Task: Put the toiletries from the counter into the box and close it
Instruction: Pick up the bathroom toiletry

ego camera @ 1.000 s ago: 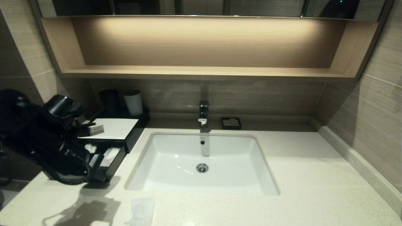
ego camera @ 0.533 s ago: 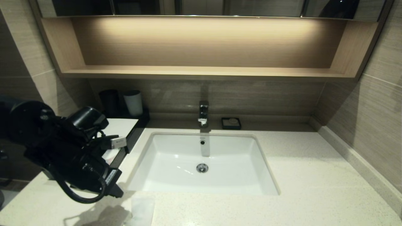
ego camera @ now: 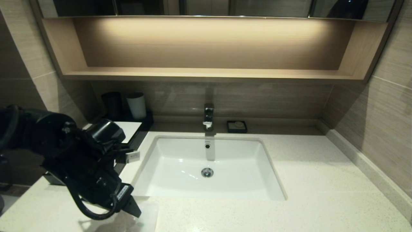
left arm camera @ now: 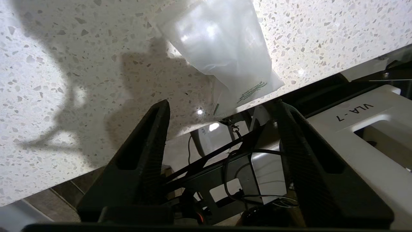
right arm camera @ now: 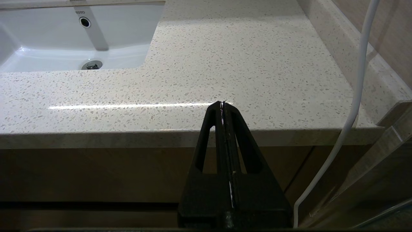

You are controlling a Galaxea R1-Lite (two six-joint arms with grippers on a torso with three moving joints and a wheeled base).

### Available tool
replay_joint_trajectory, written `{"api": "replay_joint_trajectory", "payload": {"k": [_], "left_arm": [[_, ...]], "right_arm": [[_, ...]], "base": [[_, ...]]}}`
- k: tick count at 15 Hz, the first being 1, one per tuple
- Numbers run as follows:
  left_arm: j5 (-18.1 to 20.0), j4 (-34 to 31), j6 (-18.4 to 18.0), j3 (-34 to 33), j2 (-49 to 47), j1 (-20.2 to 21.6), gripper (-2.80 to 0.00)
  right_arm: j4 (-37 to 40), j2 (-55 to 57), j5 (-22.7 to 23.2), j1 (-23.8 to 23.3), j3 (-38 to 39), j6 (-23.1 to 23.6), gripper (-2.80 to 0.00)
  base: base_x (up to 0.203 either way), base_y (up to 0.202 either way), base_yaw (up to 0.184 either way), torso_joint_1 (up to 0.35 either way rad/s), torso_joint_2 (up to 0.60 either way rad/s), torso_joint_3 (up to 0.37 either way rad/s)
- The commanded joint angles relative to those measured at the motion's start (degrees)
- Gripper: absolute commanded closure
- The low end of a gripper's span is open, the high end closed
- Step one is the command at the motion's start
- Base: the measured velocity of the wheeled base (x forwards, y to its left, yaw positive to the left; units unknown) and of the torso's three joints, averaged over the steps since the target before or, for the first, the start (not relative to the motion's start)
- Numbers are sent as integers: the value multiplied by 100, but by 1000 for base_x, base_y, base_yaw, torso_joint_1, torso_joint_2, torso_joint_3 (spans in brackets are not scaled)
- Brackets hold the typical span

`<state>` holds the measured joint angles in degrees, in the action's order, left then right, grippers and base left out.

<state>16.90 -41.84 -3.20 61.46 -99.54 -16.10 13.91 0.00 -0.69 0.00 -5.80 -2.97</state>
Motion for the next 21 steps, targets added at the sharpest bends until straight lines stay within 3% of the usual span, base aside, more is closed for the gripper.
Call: {"api": "replay_joint_trajectory", "payload": {"k": [1,3,5,7,11,18,21], "left_arm": [[-179,-35,19,-10,-48,-244,-280],[-530,-11,99,16,-99,-455,-280],[-616,58,369,77,-128,-498,-280],[-765,75,384,83,-231,-508,-280],[-1416,113,525,81,-560,-628,-280],[-1324,505,500,9,-532,-632,-280],[-1078,651,260,6,-497,-631,-280]], "right_arm": [[7,0,-1,0,0,-1,0],[7,9,-2,3,0,-1,0],[7,0,-1,0,0,-1,0],[7,0,-1,0,0,-1,0],[7,0,-1,0,0,-1,0],[7,0,-1,0,0,-1,0],[7,0,-1,0,0,-1,0]], "base": [[0,0,0,0,0,0],[0,0,0,0,0,0],[0,0,0,0,0,0],[0,0,0,0,0,0],[0,0,0,0,0,0],[0,0,0,0,0,0],[0,0,0,0,0,0]]}}
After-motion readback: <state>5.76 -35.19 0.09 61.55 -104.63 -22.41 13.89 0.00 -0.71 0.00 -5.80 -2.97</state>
